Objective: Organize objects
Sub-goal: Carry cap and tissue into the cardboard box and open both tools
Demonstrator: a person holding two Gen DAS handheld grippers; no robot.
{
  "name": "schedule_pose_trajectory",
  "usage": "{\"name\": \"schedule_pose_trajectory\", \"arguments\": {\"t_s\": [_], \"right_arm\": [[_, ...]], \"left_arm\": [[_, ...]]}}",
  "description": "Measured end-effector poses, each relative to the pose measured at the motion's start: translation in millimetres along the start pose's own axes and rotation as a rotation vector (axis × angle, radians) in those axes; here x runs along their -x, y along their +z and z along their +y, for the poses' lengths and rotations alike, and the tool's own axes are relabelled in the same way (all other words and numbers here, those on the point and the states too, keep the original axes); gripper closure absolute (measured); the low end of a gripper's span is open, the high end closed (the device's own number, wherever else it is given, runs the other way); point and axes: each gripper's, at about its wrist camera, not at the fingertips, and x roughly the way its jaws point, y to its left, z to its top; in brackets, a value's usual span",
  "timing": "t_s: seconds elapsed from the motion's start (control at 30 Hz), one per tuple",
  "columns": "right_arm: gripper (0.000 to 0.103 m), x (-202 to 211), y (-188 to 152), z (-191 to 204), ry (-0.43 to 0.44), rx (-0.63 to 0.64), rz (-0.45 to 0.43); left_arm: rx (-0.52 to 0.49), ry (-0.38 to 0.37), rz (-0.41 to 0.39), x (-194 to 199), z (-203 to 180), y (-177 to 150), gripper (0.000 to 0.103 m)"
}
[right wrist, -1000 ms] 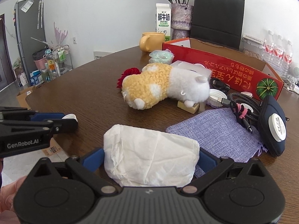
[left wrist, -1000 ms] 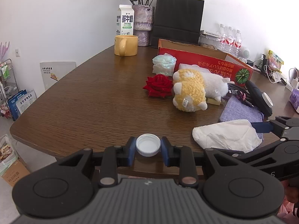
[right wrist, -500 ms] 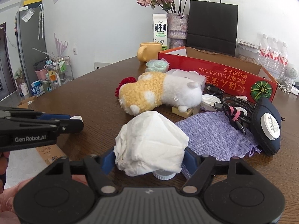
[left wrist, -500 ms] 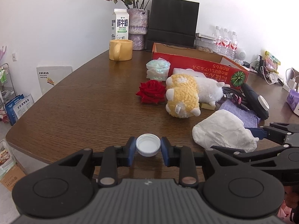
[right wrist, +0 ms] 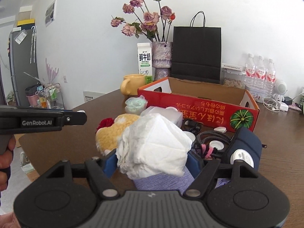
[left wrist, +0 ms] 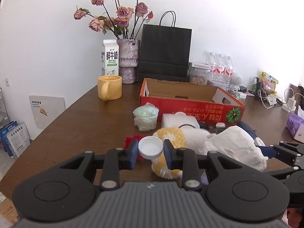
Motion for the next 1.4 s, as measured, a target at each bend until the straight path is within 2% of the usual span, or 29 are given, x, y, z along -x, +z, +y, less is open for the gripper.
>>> {"name": "schedule_pose_trajectory", "arguments": {"t_s": [0.4, 0.63, 0.93, 1.03, 1.17, 1.37, 1.4], "right_arm": [[0.03, -40.4, 63.4, -54.2, -0.104, -0.007, -0.121], [0.029, -77.3, 101.9, -87.0, -0.134, -0.03, -0.146], [0.029, -142.5, 135.4, -119.6, -0.156, -0.038, -0.093], [0.028, -164.1, 144.5, -131.2, -0.149, -0.078, -0.053], [0.027, -189.2, 142.0, -141.7, -0.172, -0.094, 0.009], [0.022, -205.2, 133.9, -145.3, -0.183, -0.088, 0.061], [0.019, -206.1, 132.8, -145.0, -0.188, -0.084, 0.066]], "left_arm": [[0.004, -0.013, -0.072, -64.5, -27.3, 65.9, 0.074], [-0.007, -0.022, -0.085, -112.0, -49.3, 101.2, 0.074], [0.024, -0.012, -0.067, -174.1, -65.5, 131.7, 0.074], [0.034, 0.005, -0.072, -191.2, -69.0, 140.5, 0.074], [0.05, 0.023, -0.05, -215.1, -69.2, 142.9, 0.074], [0.038, 0.021, 0.029, -239.4, -65.4, 133.7, 0.073], [0.034, 0.021, 0.037, -241.0, -65.2, 132.6, 0.07]]}}
